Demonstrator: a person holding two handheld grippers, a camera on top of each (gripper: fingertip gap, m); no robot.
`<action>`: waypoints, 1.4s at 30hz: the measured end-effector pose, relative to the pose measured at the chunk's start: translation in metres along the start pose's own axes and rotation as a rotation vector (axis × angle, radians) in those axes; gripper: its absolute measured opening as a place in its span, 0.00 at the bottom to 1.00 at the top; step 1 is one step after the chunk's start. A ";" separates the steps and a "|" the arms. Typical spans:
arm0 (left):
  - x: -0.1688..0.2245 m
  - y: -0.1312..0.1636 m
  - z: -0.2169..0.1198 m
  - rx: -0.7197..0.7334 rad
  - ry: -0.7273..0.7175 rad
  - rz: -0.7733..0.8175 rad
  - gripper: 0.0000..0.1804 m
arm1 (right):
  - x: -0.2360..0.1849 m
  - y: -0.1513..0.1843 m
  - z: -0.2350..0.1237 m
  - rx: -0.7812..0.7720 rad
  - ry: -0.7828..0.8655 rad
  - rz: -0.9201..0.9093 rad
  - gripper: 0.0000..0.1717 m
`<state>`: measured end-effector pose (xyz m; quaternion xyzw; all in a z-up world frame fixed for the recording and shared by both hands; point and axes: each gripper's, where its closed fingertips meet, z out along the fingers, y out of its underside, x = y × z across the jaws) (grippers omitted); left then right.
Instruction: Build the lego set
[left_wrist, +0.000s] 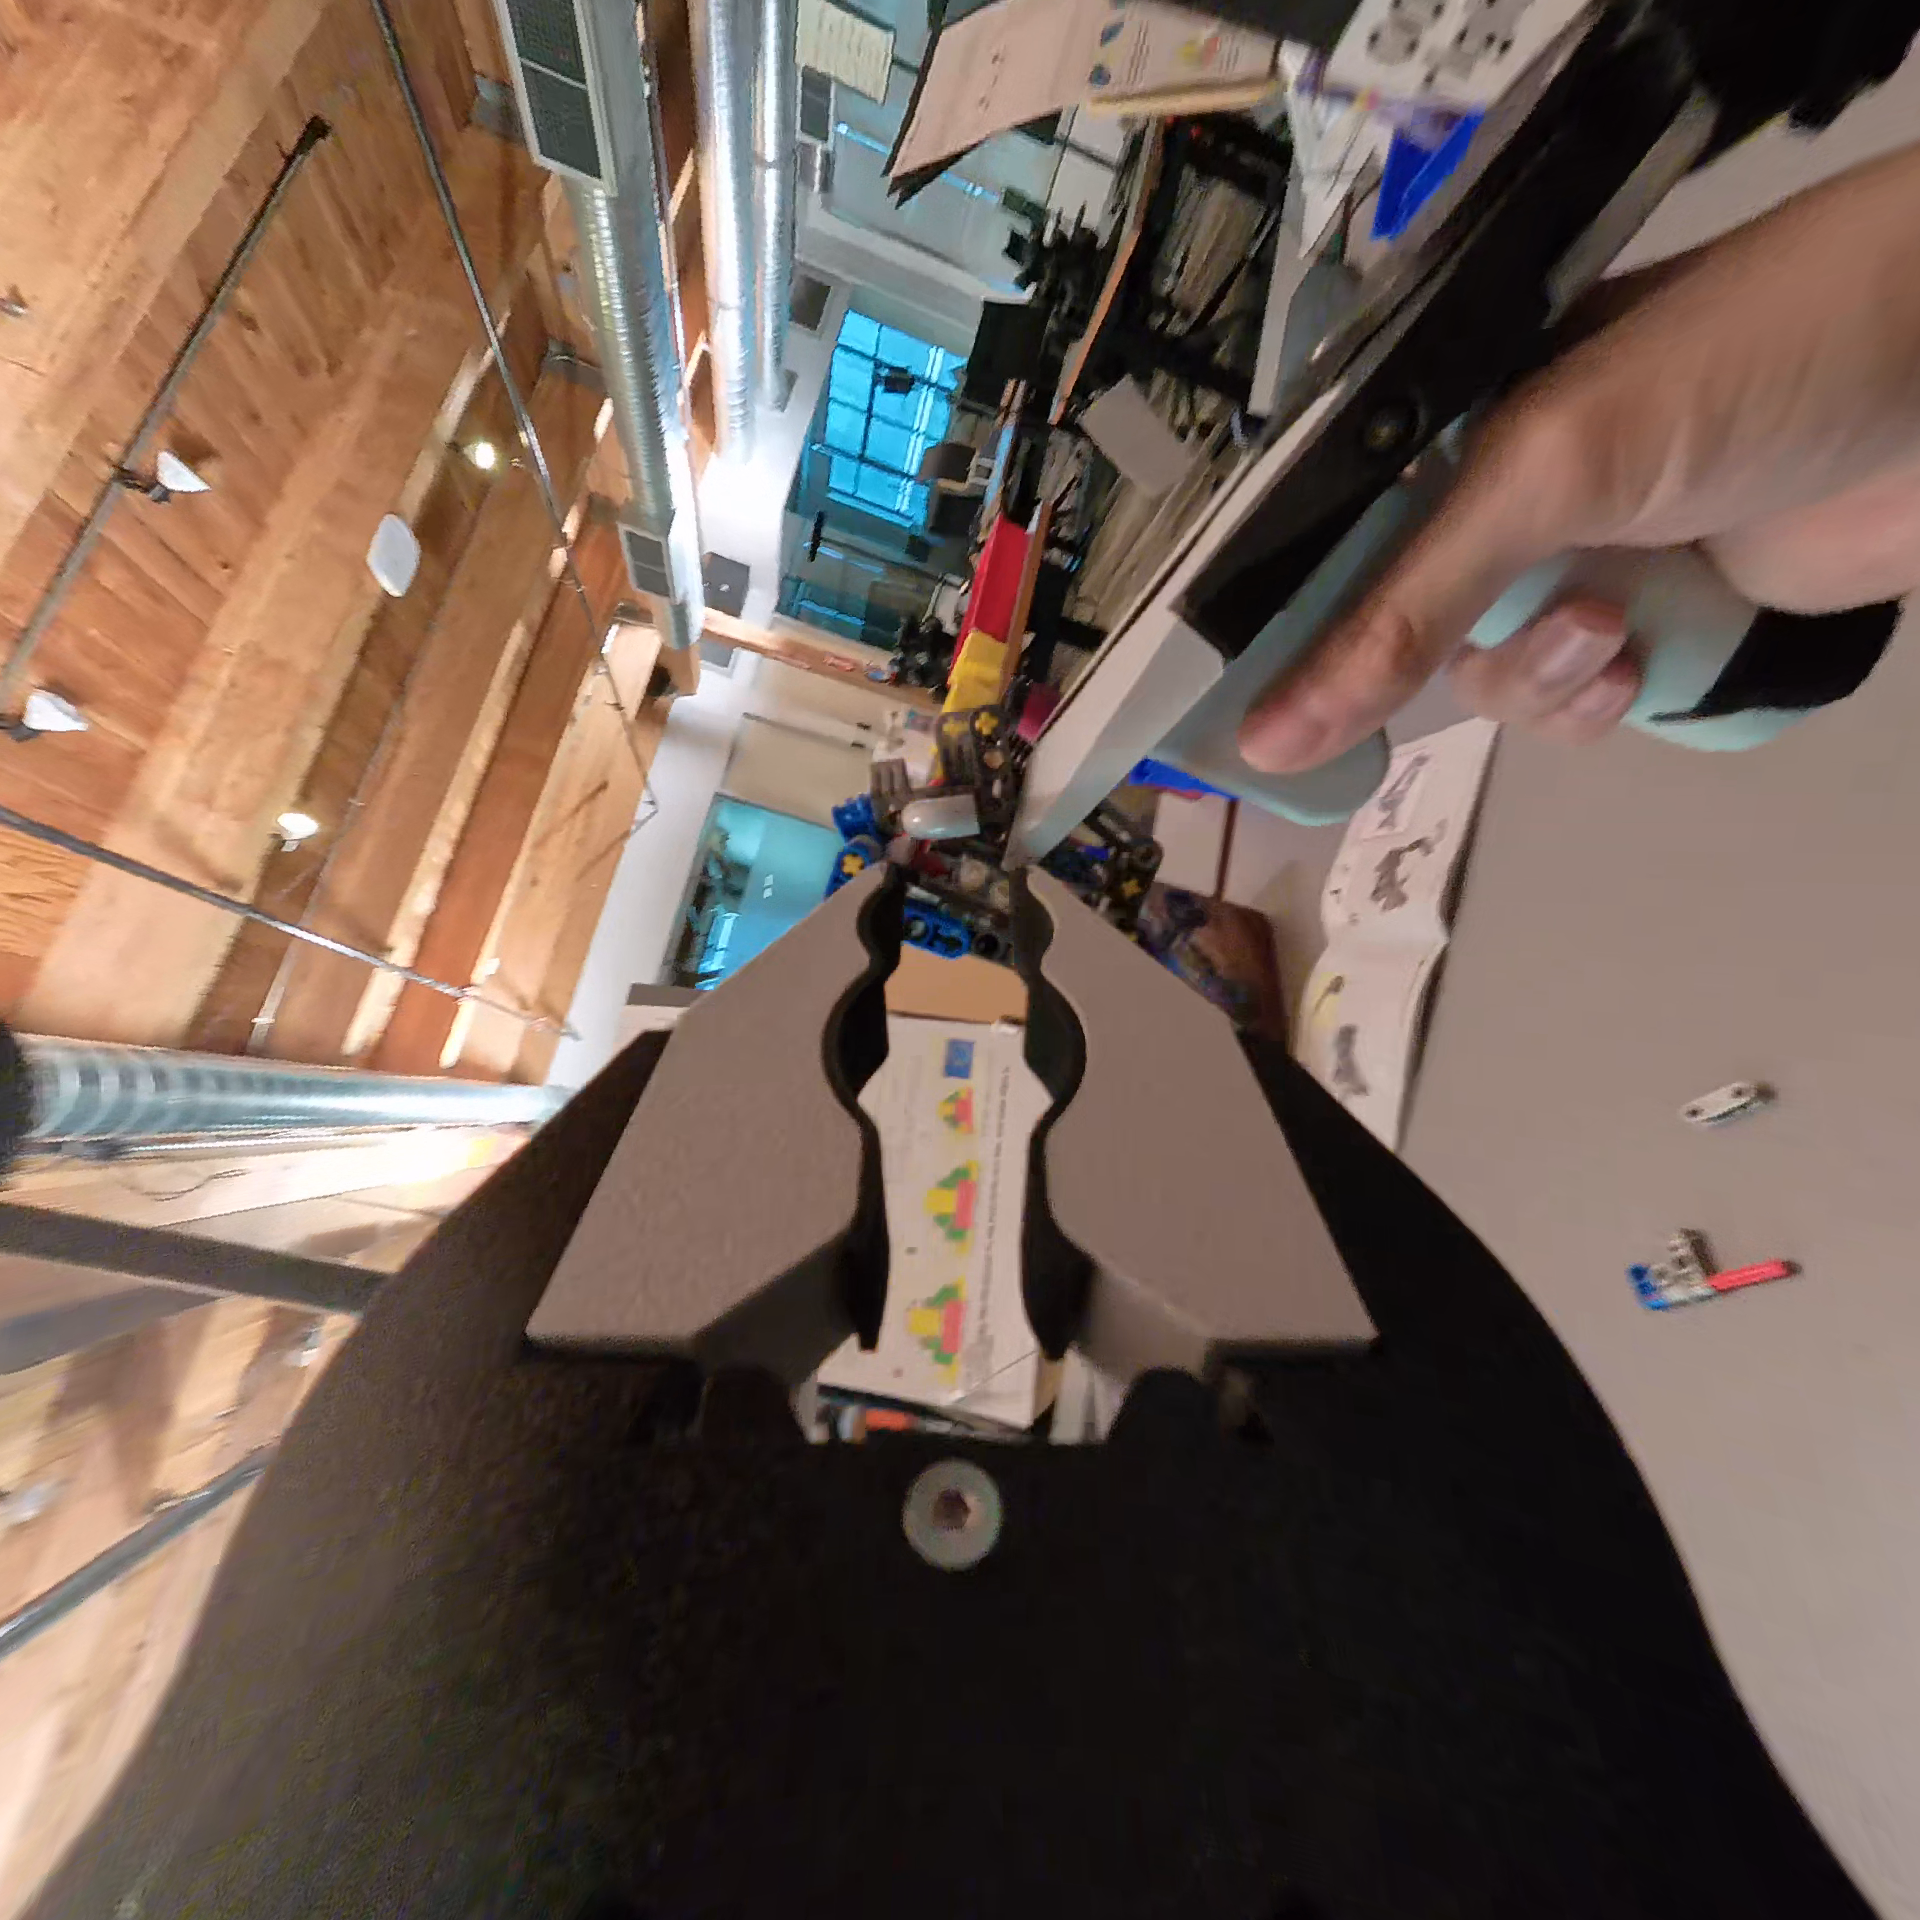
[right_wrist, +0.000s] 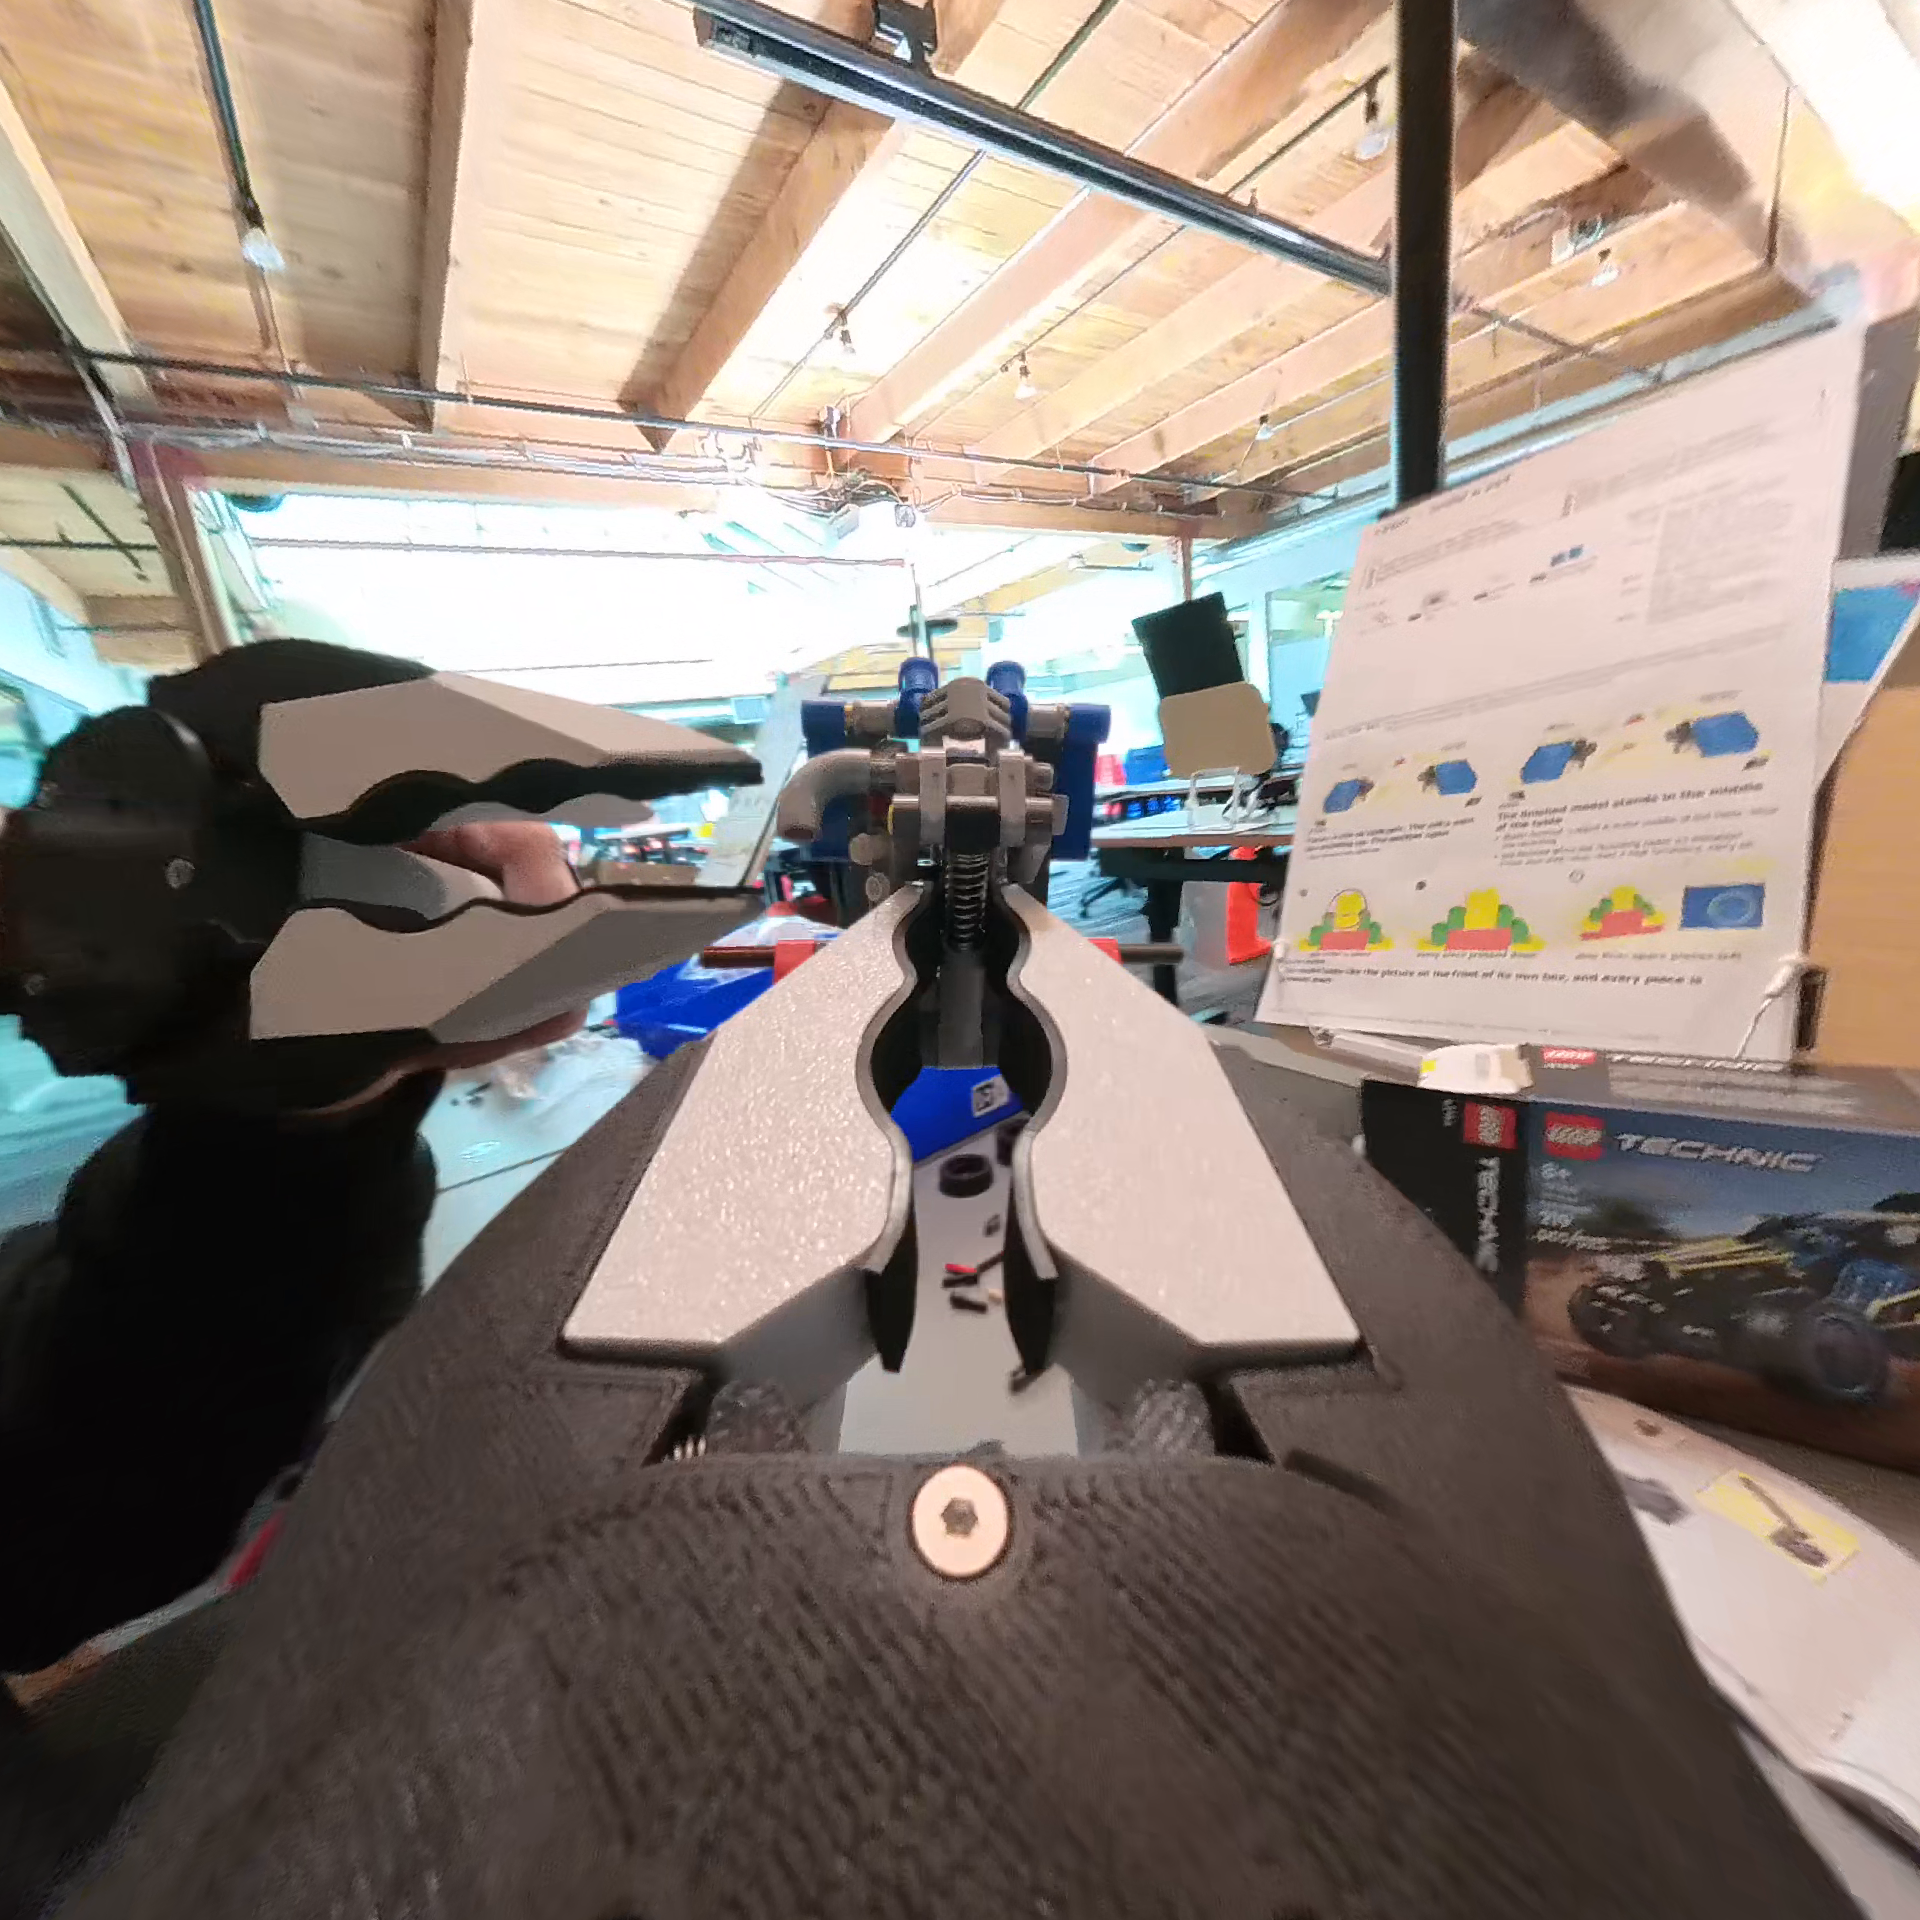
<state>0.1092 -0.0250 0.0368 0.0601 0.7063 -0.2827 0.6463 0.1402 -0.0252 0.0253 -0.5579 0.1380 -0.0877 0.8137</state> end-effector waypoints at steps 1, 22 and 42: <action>-0.002 0.001 0.000 -0.019 -0.014 0.036 0.09 | 0.000 -0.001 0.000 -0.001 0.014 -0.030 0.03; 0.003 0.028 0.006 -0.139 -0.080 0.541 0.08 | 0.006 0.008 -0.001 -0.168 0.198 -0.354 0.03; 0.010 0.037 0.014 -0.139 -0.099 0.678 0.10 | 0.013 0.017 -0.002 -0.267 0.277 -0.496 0.03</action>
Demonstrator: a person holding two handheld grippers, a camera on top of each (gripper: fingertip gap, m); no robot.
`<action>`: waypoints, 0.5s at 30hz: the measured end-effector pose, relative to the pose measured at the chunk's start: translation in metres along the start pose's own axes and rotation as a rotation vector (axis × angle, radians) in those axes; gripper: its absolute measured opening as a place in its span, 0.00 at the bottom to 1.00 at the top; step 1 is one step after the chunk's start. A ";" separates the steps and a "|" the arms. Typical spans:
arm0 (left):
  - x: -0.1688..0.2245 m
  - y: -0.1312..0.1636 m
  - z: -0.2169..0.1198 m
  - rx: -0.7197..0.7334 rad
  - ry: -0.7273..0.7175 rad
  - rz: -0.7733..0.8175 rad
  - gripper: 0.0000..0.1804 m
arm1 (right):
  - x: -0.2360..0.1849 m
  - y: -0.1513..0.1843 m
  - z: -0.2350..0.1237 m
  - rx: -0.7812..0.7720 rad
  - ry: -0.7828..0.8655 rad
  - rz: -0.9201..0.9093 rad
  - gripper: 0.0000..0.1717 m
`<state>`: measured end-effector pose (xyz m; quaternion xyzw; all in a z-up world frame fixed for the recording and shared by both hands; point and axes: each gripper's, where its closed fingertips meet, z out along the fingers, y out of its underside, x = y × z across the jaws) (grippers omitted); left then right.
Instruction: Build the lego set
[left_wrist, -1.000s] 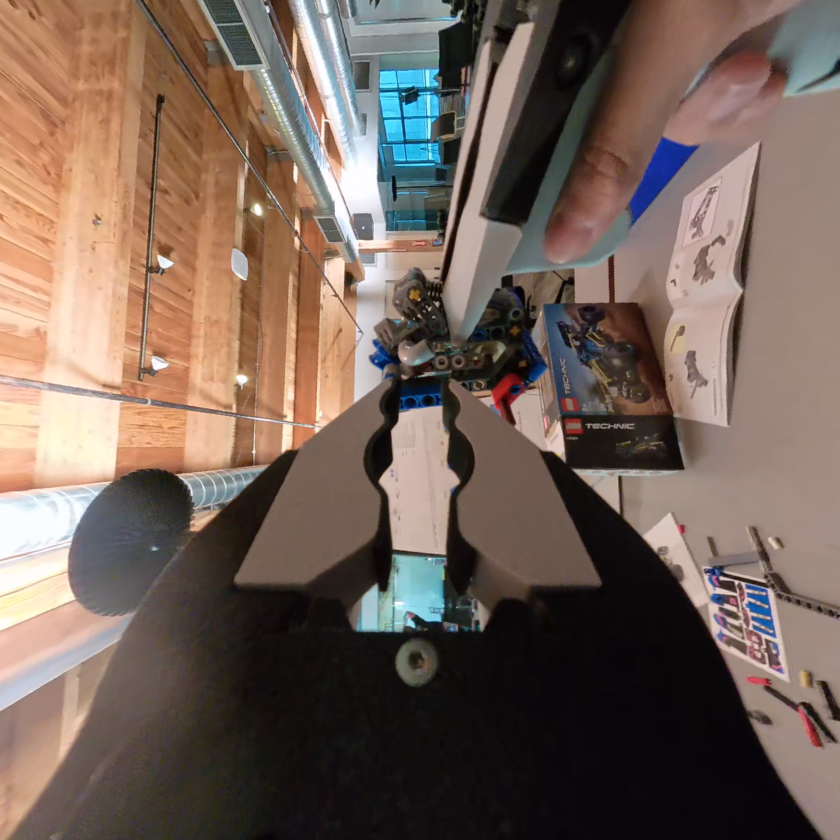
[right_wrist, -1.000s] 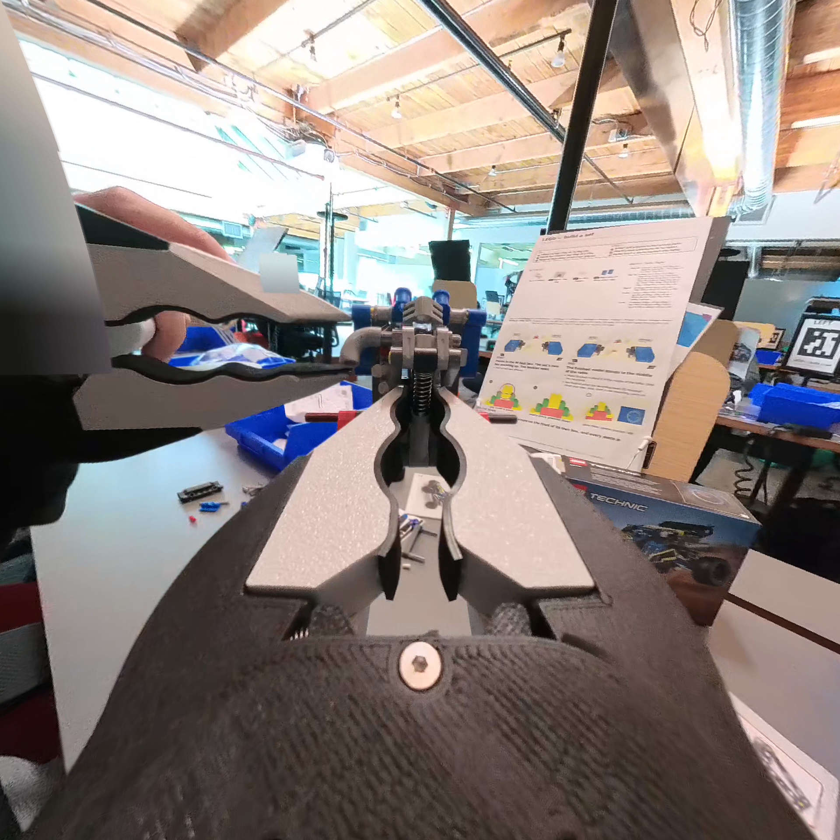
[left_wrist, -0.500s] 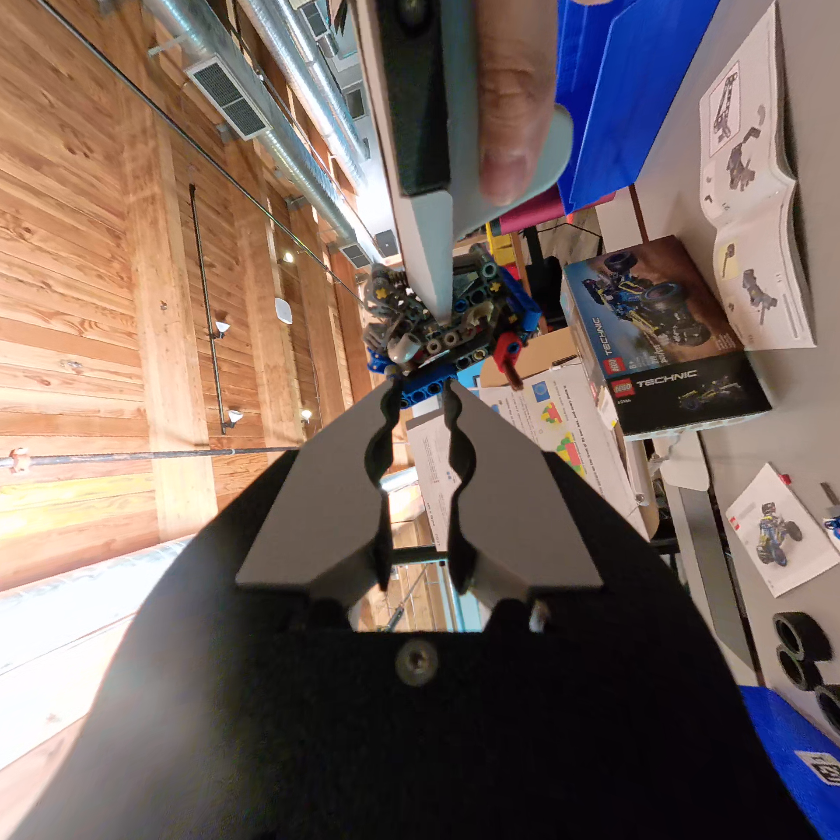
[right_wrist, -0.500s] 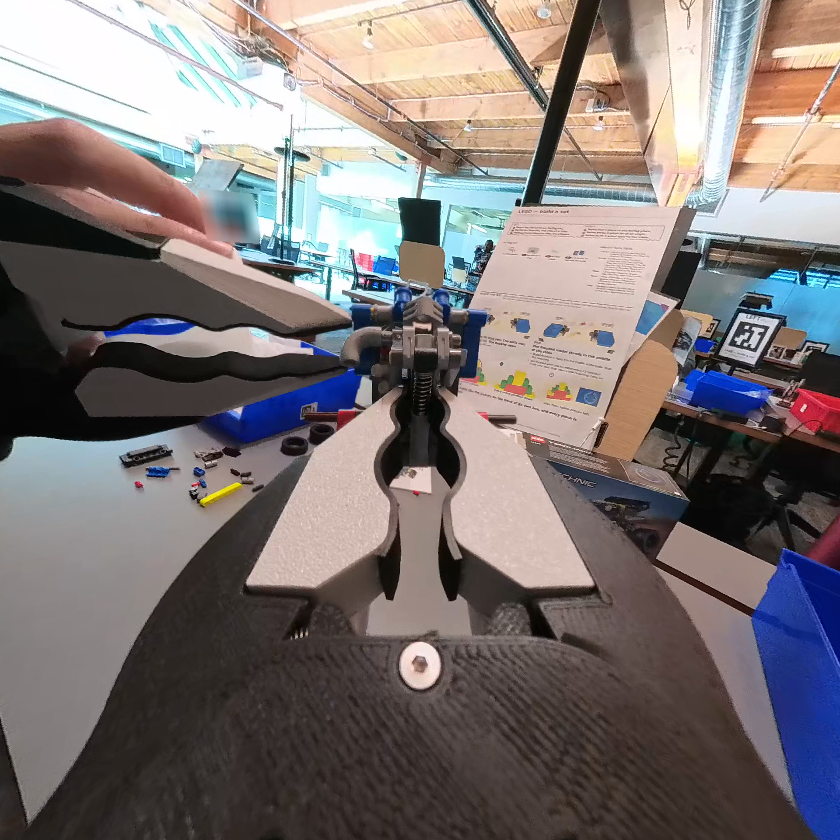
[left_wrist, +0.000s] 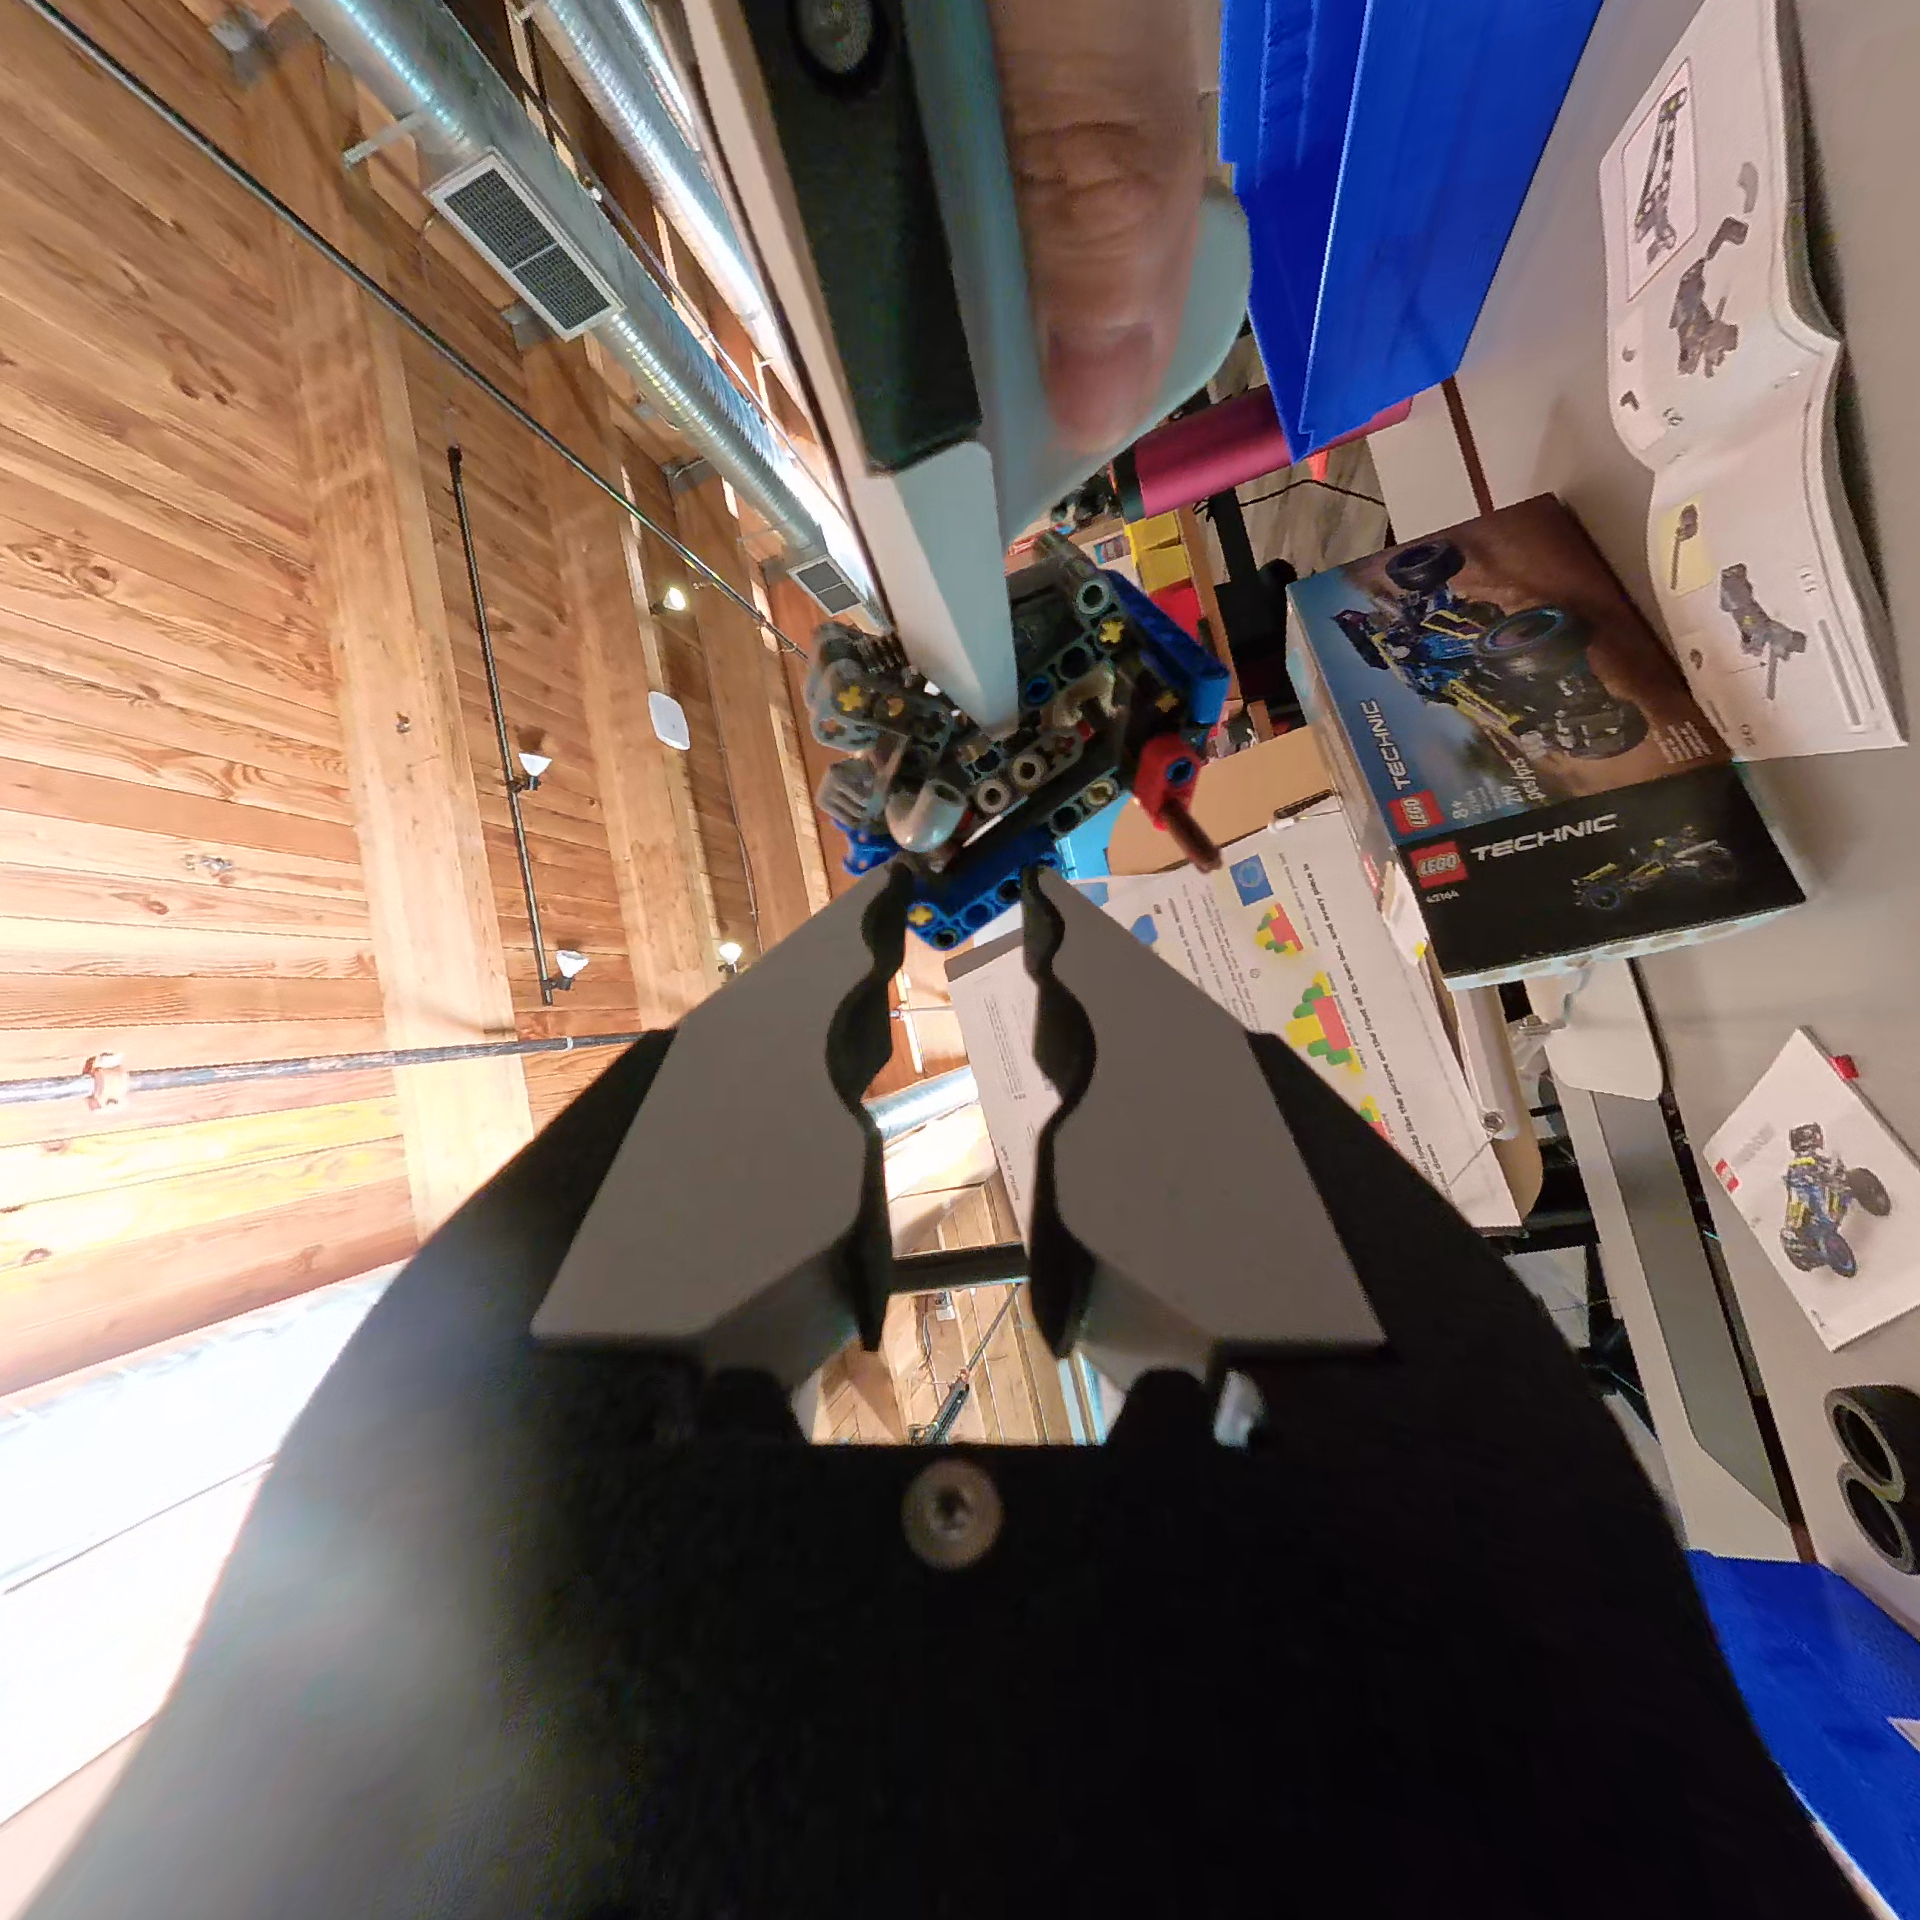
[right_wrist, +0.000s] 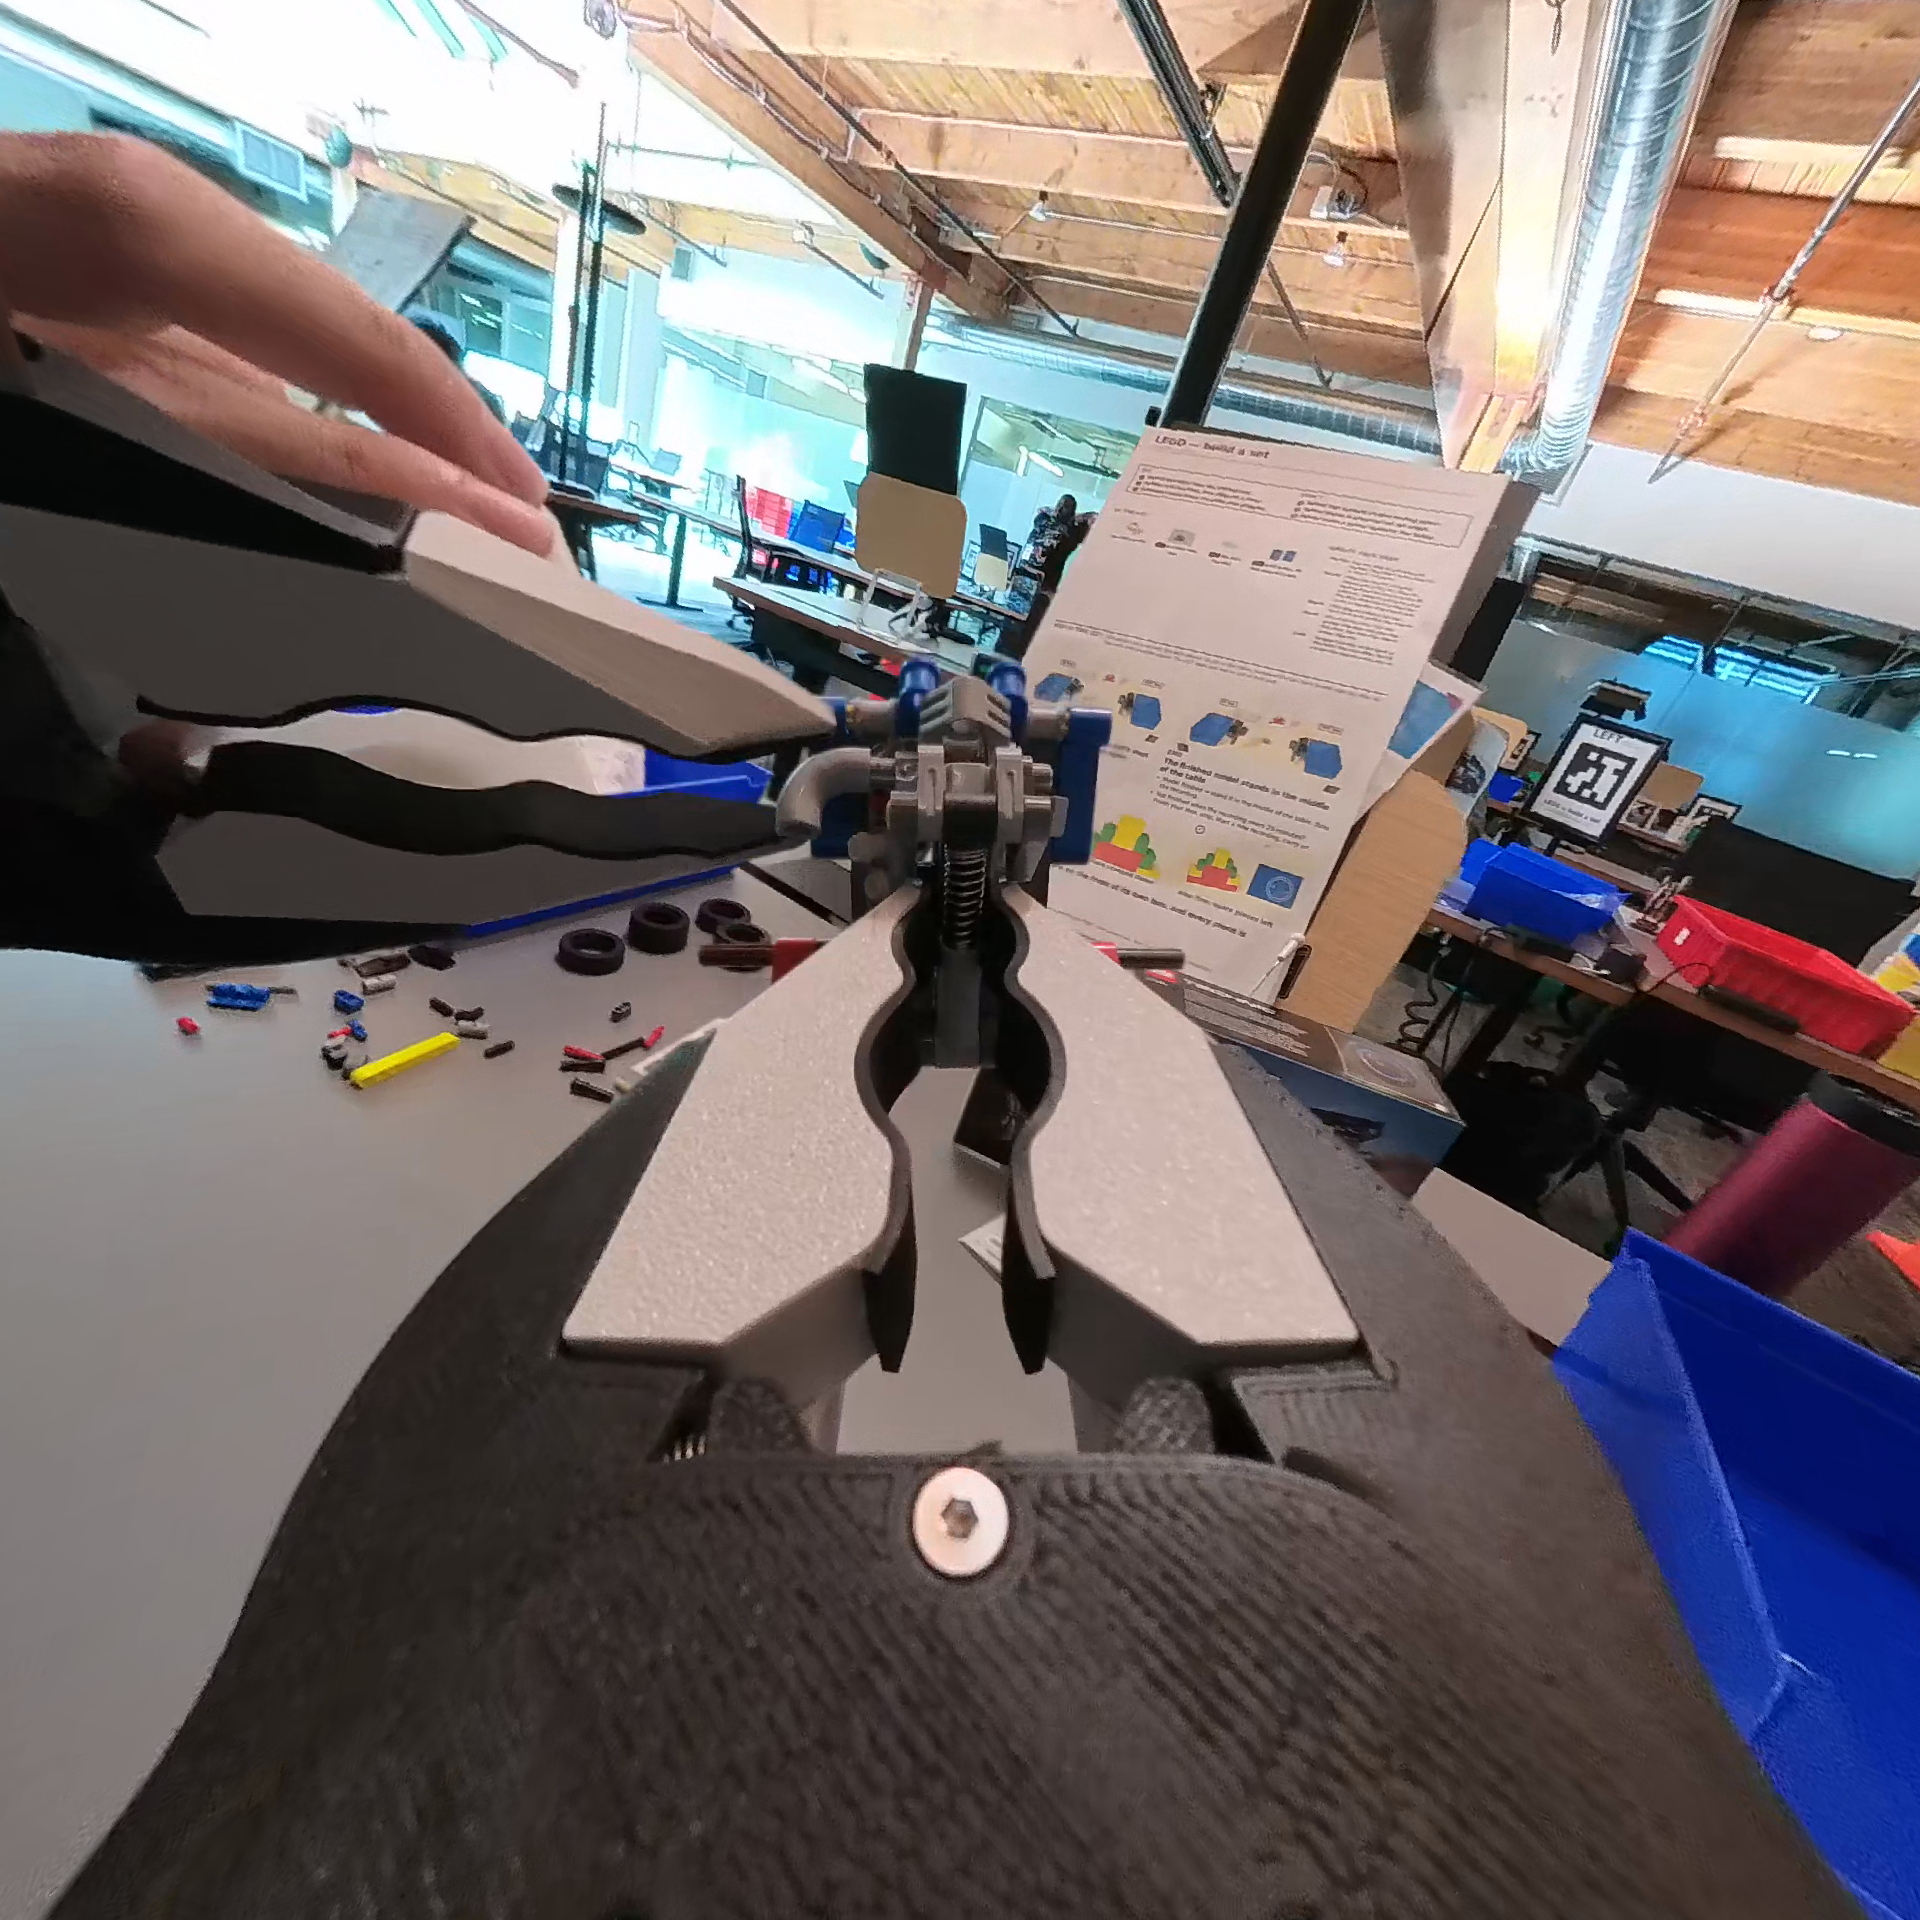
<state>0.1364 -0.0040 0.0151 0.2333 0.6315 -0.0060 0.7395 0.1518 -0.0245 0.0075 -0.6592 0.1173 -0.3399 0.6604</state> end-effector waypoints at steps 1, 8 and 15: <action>0.001 0.000 0.000 0.002 0.006 -0.004 0.10 | 0.000 0.000 0.000 -0.006 0.007 -0.014 0.03; 0.011 -0.002 0.003 0.057 0.082 -0.111 0.11 | -0.001 0.004 0.002 -0.034 0.019 -0.079 0.03; 0.017 -0.001 0.004 0.088 0.129 -0.145 0.11 | -0.003 0.009 0.003 -0.075 0.028 -0.147 0.03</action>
